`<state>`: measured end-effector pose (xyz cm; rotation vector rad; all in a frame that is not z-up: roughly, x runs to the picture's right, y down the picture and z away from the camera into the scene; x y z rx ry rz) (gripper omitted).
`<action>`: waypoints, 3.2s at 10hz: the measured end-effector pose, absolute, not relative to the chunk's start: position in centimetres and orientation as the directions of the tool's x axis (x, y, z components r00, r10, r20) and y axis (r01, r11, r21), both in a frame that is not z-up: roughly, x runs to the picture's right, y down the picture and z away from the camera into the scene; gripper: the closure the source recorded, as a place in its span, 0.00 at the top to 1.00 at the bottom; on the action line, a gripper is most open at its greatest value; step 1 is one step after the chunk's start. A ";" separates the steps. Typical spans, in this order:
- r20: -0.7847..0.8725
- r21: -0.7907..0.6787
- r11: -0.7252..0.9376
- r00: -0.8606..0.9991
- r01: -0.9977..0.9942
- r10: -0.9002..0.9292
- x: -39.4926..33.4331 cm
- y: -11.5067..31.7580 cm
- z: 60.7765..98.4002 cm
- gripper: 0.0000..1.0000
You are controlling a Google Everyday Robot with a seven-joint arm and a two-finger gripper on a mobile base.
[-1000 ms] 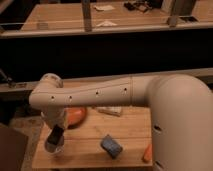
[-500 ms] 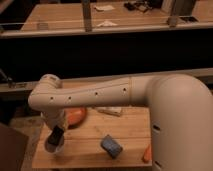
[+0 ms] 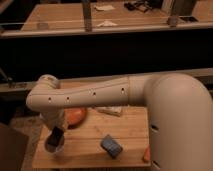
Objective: Place the eraser in the ceramic cup
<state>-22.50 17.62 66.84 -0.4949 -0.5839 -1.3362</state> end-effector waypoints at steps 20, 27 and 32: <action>0.649 -0.015 0.132 0.110 0.991 -0.753 -22.6 17.9 66.3 0.38; 0.648 -0.022 0.115 0.101 0.993 -0.755 -22.8 17.8 65.9 0.62; 0.649 -0.026 0.105 0.097 0.994 -0.755 -22.8 17.5 65.6 0.59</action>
